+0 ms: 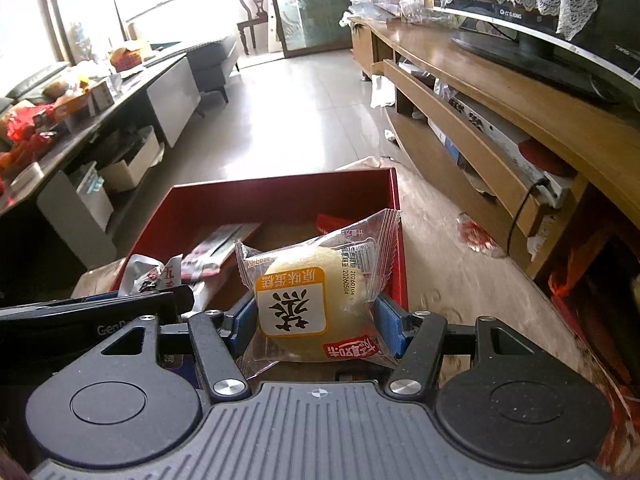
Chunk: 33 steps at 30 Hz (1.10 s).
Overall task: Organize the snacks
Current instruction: 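Carry the duck-neck pouch with left tool while right tool carries the bun over the box, then release the duck-neck pouch with left tool while right tool releases the bun into the box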
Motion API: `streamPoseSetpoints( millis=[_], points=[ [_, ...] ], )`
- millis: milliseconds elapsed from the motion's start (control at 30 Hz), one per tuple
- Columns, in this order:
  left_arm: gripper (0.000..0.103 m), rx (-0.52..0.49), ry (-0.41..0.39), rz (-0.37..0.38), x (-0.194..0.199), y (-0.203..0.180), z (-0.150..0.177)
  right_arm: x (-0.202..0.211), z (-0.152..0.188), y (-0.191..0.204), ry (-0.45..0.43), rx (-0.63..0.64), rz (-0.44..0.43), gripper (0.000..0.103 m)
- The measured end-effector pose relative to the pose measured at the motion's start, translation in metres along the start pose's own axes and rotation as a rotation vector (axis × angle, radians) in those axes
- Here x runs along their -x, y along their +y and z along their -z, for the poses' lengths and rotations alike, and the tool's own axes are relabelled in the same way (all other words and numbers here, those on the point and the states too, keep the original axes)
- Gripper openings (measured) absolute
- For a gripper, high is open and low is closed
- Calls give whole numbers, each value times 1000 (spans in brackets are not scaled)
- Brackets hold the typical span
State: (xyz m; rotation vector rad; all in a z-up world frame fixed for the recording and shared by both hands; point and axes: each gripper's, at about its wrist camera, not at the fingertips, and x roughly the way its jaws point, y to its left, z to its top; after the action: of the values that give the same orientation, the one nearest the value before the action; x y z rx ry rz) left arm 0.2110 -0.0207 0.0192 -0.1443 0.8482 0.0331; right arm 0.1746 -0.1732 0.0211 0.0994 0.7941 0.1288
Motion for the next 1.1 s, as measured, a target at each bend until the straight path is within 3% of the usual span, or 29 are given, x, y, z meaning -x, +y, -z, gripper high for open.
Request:
streamPoseSetpoints(
  millis=[500,1100],
  points=[
    [53,18,46,-35,-60,-2,-24,-58,-25,-4,47,-11,8,69],
    [60,43,43,-30,-53,9,-27,-66,-30,-4,33,10,48,78]
  ],
)
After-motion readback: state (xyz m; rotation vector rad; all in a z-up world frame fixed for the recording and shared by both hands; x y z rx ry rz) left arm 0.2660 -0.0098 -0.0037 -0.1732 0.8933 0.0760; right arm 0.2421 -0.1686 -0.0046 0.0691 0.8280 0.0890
